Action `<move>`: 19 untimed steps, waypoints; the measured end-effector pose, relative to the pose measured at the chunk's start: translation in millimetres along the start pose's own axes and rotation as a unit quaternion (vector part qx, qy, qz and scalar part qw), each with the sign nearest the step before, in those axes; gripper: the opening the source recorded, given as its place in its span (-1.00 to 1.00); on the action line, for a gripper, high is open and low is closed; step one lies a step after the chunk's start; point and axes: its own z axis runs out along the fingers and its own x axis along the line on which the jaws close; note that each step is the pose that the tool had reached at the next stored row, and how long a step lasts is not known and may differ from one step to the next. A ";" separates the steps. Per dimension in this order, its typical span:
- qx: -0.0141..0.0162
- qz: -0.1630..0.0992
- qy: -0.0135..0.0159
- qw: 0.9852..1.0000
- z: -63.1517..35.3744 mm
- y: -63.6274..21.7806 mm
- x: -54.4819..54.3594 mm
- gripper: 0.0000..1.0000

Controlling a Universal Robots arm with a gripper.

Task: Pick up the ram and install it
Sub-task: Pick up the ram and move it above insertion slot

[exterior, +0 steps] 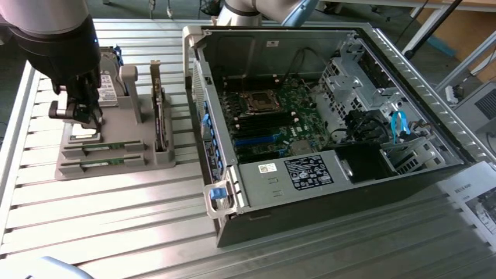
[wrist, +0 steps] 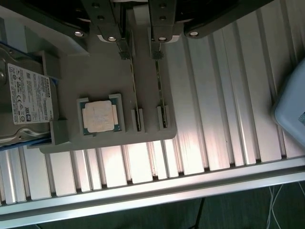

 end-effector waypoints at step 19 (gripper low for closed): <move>0.000 -0.001 0.000 1.000 17.7 -0.7 0.2 -0.40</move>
